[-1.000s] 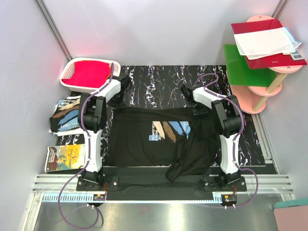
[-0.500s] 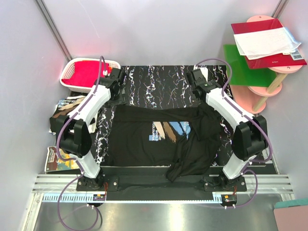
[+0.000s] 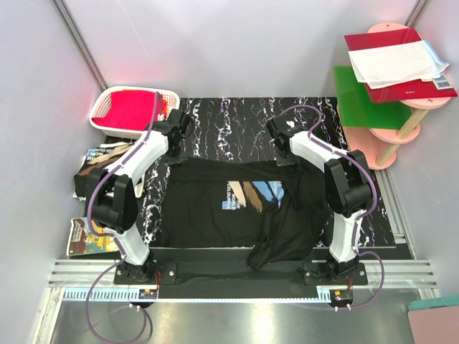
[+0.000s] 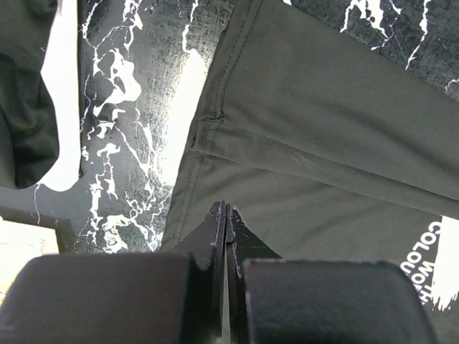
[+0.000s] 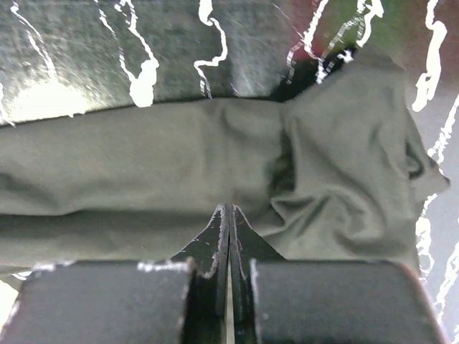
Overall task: Fold and stack the t-shirts
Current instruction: Fold the flattened tshirt in 1/3 of the way
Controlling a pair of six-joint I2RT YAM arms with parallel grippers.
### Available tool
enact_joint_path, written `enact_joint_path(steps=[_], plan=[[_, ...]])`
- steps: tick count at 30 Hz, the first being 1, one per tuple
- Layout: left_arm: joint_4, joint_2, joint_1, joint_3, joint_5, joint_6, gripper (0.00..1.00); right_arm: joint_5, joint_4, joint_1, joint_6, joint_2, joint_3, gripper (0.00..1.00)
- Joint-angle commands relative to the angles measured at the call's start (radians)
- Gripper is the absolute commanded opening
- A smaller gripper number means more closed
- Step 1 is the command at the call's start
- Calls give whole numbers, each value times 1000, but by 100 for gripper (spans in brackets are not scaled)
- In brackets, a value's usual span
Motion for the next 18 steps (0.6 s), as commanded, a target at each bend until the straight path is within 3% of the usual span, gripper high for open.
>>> enact_joint_path(steps=[1,12,18], plan=[[32,35,-7,15,18,-9,0,-30,-6,3,-12,76,84,0],[21,65,-13,46,16,-5,0,-19,-80,-3,-16,368,346,0],[10,69,-14,71,22,-8,0,-2,-140,-47,-35,491,652,0]])
